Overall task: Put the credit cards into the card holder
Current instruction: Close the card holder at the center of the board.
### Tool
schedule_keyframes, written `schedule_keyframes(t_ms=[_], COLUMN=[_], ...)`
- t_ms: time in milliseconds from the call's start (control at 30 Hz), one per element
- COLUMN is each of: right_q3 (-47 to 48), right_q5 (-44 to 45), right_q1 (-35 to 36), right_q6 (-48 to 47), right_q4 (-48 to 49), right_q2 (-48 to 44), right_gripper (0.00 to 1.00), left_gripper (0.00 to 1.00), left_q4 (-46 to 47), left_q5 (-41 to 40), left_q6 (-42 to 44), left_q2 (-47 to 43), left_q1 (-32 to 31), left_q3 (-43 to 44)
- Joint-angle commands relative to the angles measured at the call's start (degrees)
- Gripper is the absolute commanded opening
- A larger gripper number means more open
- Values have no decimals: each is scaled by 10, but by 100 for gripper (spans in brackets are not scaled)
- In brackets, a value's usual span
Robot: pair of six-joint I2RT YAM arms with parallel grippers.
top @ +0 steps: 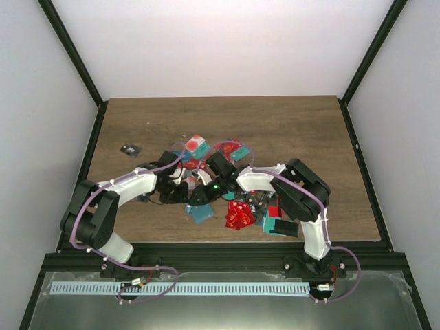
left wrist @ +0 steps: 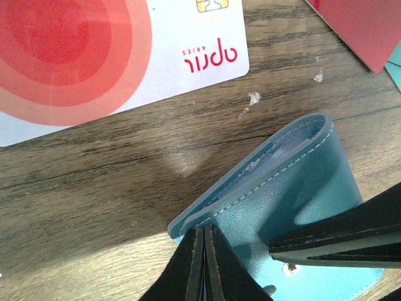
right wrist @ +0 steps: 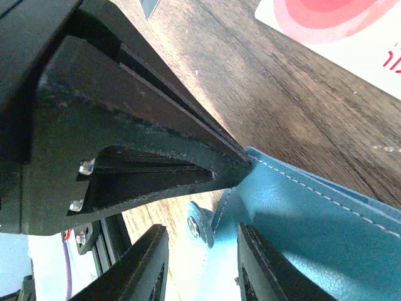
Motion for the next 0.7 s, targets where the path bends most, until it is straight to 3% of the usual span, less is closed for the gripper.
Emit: schedule_keyframes(t_ms=[0,667], right_q3=[15,18], right_q5=[-11,-48], right_q1=[-4,-4], right_q6=[-16,-3], right_q4=[-3,14], right_q2=[19,44], right_gripper=[34,30], left_gripper=[4,5], left_q4=[-2,-2], left_q5=[7,6], left_q6=[5,5], left_q2=[17,17], left_q1=[-2,-2], left_q3=[-10,-10])
